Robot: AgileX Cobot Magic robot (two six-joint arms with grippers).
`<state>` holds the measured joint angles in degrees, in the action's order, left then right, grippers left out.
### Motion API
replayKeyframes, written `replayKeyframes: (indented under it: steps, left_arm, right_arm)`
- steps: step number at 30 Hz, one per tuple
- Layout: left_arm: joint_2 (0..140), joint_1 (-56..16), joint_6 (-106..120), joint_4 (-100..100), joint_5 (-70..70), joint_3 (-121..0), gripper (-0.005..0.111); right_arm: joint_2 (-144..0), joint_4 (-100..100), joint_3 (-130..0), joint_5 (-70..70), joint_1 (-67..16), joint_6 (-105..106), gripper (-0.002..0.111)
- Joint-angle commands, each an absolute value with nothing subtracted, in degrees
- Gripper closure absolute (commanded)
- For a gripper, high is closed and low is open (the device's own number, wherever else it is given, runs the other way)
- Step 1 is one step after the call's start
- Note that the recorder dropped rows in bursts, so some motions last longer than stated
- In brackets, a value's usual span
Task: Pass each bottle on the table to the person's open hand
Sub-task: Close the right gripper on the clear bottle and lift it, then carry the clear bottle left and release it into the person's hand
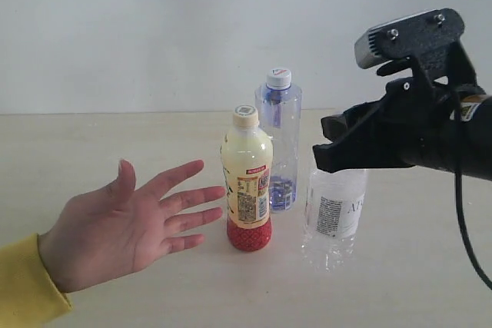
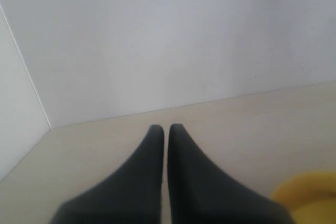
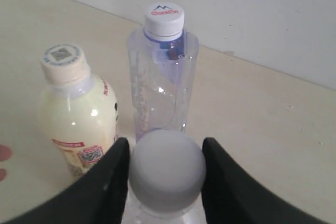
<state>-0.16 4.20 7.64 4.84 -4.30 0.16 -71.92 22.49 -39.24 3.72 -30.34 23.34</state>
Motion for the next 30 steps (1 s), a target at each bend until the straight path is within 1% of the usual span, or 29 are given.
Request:
replayKeyframes:
  steps: [1,3,6,10,13,30]
  left_arm:
    - [0.0,4.2,7.8,5.0,-3.8,0.0,0.103]
    - [0.0,4.2,7.8,5.0,-3.8,0.0,0.103]
    - [0.0,4.2,7.8,5.0,-3.8,0.0,0.103]
    - [0.0,4.2,7.8,5.0,-3.8,0.0,0.103]
    - [0.0,4.2,7.8,5.0,-3.8,0.0,0.103]
    - [0.0,4.2,7.8,5.0,-3.8,0.0,0.103]
  right_arm:
    - [-66.6,22.9,-39.5,-0.9,-31.3,23.1,0.109]
    - [-65.0,22.9,-39.5,-1.7,-33.0,23.1,0.109]
    - [-64.0,22.9,-39.6,-1.6,-38.3,22.8,0.109]
    - [-64.1,23.3,-40.5,0.6,-44.4,22.4,0.109]
    - [-64.2,23.3,-41.7,2.7,-47.1,22.4,0.109]
    - [-79.8,23.3,-56.1,4.5,-55.3,23.4,0.109]
